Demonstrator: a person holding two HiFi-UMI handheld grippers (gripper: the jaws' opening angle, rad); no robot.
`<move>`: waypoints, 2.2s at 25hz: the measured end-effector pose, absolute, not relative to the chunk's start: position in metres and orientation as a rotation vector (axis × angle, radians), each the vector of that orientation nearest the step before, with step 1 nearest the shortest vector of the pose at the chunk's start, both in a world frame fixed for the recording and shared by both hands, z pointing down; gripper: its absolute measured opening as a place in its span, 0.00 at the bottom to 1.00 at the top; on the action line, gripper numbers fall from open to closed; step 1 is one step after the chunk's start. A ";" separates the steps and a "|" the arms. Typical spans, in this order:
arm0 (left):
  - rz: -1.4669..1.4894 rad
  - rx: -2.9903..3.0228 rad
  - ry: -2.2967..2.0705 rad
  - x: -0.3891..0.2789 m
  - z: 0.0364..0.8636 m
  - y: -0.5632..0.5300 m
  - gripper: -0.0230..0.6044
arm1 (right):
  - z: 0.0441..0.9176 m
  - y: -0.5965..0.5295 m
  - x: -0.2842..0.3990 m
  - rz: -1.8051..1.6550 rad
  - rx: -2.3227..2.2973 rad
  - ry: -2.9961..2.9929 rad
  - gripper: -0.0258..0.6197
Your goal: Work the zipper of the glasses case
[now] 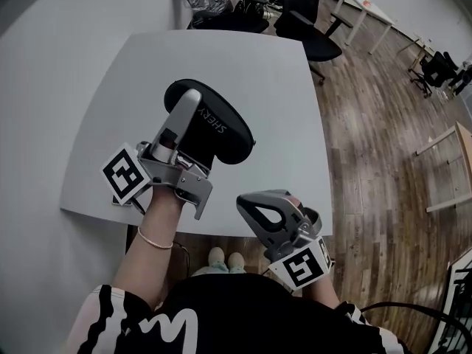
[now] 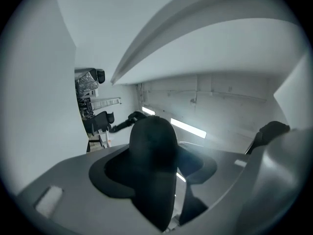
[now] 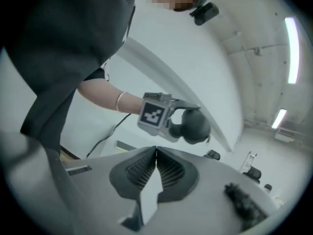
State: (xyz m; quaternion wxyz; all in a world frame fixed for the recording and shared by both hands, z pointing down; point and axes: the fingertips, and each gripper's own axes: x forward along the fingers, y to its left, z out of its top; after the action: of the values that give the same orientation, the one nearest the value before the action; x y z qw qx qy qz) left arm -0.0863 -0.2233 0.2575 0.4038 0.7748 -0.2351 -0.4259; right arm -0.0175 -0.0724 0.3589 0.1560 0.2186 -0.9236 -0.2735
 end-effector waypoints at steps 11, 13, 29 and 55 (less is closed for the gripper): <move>-0.970 2.078 -0.360 -0.068 0.219 -0.198 0.47 | 0.289 -0.111 0.008 -0.874 0.843 -2.727 0.19; -0.962 2.094 -0.338 -0.066 0.214 -0.196 0.47 | 0.284 -0.113 0.006 -0.886 0.849 -2.738 0.19; -1.128 1.956 -0.559 -0.086 0.229 -0.205 0.47 | 0.294 -0.113 0.000 -1.105 0.862 -2.419 0.05; -0.261 2.367 -1.444 -0.047 0.424 -0.191 0.47 | 0.394 -0.196 0.031 0.087 1.558 -2.607 0.05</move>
State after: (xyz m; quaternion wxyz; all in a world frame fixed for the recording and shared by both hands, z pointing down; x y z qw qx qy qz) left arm -0.0473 -0.1910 0.4238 0.1774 0.8364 -0.5103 -0.0921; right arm 0.0306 -0.1961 0.3939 0.0517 0.5121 -0.8569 0.0285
